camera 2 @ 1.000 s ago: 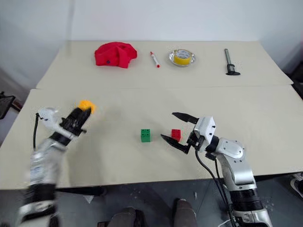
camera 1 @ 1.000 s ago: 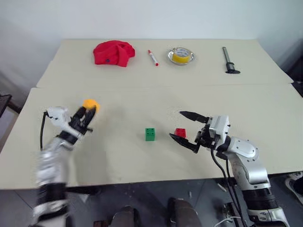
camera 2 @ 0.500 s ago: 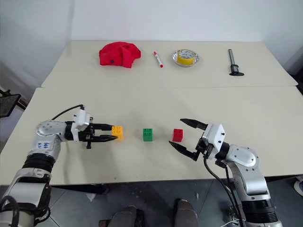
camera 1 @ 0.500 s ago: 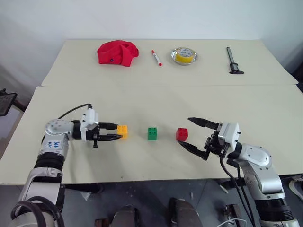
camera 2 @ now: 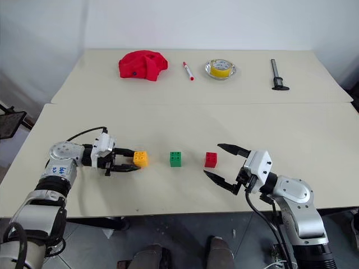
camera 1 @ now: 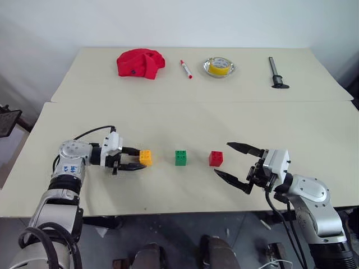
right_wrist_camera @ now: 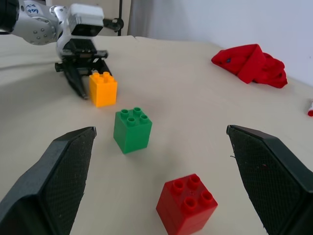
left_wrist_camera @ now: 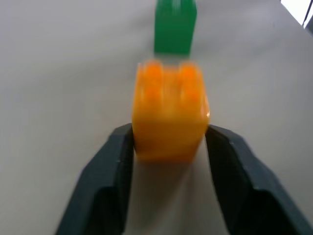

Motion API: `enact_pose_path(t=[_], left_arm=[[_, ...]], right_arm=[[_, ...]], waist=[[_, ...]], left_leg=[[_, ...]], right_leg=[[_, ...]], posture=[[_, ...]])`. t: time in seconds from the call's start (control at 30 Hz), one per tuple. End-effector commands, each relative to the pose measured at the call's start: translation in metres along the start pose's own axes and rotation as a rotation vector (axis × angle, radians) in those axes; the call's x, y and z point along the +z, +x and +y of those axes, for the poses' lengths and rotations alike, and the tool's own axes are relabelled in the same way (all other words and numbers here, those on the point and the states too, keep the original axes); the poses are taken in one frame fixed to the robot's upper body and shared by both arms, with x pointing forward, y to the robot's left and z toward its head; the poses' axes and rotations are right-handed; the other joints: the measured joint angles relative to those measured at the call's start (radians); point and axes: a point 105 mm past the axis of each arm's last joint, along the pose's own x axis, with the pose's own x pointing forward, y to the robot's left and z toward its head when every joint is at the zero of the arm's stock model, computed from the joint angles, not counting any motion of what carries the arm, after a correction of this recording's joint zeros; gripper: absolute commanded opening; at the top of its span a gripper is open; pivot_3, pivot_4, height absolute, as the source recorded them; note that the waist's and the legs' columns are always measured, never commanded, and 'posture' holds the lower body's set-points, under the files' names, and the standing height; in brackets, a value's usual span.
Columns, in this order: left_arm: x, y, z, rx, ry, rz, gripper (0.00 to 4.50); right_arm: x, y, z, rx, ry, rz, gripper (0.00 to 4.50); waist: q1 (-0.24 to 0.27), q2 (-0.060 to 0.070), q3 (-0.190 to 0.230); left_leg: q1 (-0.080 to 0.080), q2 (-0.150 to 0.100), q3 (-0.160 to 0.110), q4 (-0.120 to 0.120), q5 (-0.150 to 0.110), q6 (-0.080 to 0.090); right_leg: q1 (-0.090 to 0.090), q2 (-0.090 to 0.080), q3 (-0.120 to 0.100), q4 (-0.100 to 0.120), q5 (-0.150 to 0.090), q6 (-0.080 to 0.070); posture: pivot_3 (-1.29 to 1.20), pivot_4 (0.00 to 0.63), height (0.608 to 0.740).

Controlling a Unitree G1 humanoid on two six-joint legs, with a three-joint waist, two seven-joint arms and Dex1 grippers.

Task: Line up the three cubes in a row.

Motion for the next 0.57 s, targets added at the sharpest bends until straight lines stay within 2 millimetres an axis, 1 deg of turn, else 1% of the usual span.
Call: enact_pose_path(t=[0.03,0.07,0.13,0.2,0.3,0.43,0.5,0.57], left_arm=[[0.006,-0.009,0.004,0.031,0.012,-0.011,3.65],[0.013,-0.018,0.008,0.072,0.012,-0.048,3.93],[0.023,-0.032,0.012,0.143,0.020,-0.090,3.93],[0.032,-0.044,0.011,0.193,0.010,-0.145,3.93],[0.039,-0.074,0.004,0.355,0.017,-0.168,3.93],[0.045,-0.088,-0.007,0.419,0.045,-0.137,3.93],[0.048,-0.088,-0.007,0.424,0.064,-0.118,3.93],[0.050,-0.085,-0.006,0.411,0.071,-0.097,3.93]], right_arm=[[0.009,-0.001,-0.004,0.024,-0.020,-0.020,4.50],[0.009,-0.002,-0.005,0.056,-0.017,-0.013,4.50],[0.010,-0.006,-0.007,0.119,0.003,0.003,4.50],[0.015,-0.011,-0.010,0.182,0.026,-0.006,4.50],[0.014,-0.021,-0.029,0.256,-0.013,0.071,4.50],[0.008,-0.027,-0.042,0.362,-0.080,0.153,4.50],[0.003,-0.030,-0.045,0.418,-0.102,0.203,4.50],[-0.002,-0.031,-0.050,0.425,-0.121,0.223,4.50]], waist=[[0.000,0.000,0.000],[0.000,0.000,0.000],[-0.001,-0.001,0.000],[-0.004,-0.001,0.000],[-0.015,-0.001,0.001],[-0.020,-0.001,0.001],[-0.015,-0.001,0.001],[-0.012,-0.001,0.001]], left_leg=[[0.000,0.000,0.000,0.000,0.000,0.000],[0.000,0.000,0.000,0.000,0.000,0.000],[-0.001,0.000,0.000,0.001,0.000,0.000],[-0.001,0.000,-0.001,0.001,0.000,0.000],[0.000,0.001,-0.001,0.000,0.000,0.000],[0.000,0.001,-0.003,0.000,0.000,0.001],[0.000,0.001,-0.003,0.001,0.000,0.001],[0.000,0.001,-0.002,0.002,0.000,0.001]], right_leg=[[0.000,0.000,0.000,0.000,0.000,0.000],[0.000,0.000,0.000,0.000,0.000,0.000],[0.000,0.000,0.000,0.000,0.000,0.000],[0.000,0.000,0.000,0.000,0.000,0.000],[0.000,0.000,0.000,0.001,0.000,0.000],[0.000,-0.001,-0.001,0.001,0.000,0.000],[0.001,-0.001,-0.001,0.001,0.000,0.000],[0.001,-0.001,0.000,0.001,0.000,0.000]], posture=[[0.00,0.150,0.740],[0.00,0.150,0.740],[0.00,0.150,0.740],[0.00,0.150,0.740],[0.00,0.150,0.740],[0.00,0.150,0.740],[0.00,0.150,0.740],[0.00,0.150,0.740]])
